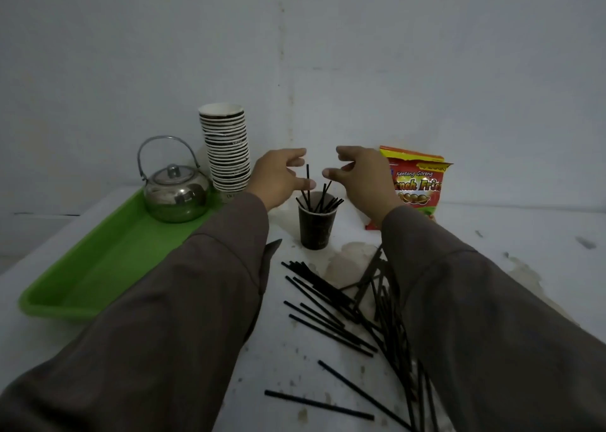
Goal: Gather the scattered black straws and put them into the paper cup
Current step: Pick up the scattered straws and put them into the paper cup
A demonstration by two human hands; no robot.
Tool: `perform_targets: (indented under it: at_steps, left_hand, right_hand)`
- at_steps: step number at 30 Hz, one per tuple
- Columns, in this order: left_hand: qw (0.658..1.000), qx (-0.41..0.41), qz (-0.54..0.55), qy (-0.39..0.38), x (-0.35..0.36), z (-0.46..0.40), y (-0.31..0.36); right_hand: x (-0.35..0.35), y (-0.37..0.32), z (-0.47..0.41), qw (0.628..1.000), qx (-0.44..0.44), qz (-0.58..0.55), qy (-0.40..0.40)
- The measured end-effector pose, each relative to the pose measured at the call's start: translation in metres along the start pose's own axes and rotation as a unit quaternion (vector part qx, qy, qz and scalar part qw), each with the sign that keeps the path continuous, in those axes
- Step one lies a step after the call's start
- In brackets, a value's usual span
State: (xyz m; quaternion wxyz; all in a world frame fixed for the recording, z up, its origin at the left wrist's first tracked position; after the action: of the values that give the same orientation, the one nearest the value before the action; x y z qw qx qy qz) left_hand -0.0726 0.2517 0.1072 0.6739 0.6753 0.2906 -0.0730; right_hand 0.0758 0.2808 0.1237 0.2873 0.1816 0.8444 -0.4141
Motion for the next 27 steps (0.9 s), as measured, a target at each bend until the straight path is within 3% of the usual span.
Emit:
perform_targets:
  at_steps: [3, 9, 16, 22, 27]
  left_hand:
    - [0.999, 0.022, -0.013, 0.021, -0.009, 0.017, 0.008]
    - [0.98, 0.114, -0.032, 0.158, -0.012, 0.105, -0.004]
    - [0.99, 0.115, -0.081, 0.0, 0.039, 0.192, -0.047]
    - [0.983, 0.081, -0.123, -0.108, 0.056, 0.212, -0.063]
    - [0.967, 0.073, -0.174, -0.171, 0.068, 0.218, -0.066]
  right_hand:
    - [-0.012, -0.01, 0.013, 0.999, -0.014, -0.013, 0.04]
    - [-0.02, -0.02, 0.08, 0.997, -0.03, -0.034, 0.058]
    - [0.004, -0.013, 0.173, 0.998, 0.002, -0.042, -0.056]
    - [0.007, -0.004, 0.213, 0.972, -0.03, 0.117, -0.202]
    - [0.001, -0.002, 0.225, 0.951, -0.015, 0.155, -0.267]
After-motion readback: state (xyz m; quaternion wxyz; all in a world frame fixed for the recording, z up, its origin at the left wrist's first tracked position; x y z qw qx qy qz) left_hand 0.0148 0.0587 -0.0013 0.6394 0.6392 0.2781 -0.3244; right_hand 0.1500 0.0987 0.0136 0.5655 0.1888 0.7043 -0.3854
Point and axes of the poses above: each hand's wrist, its own z-axis away from the middle knuckle, its own x-axis out of the palm, y = z × x, the point moved 5 cm from there along -z, towards the middle knuckle, and after that the axes turned 10 degrees about -x, right-handed, at the moved point
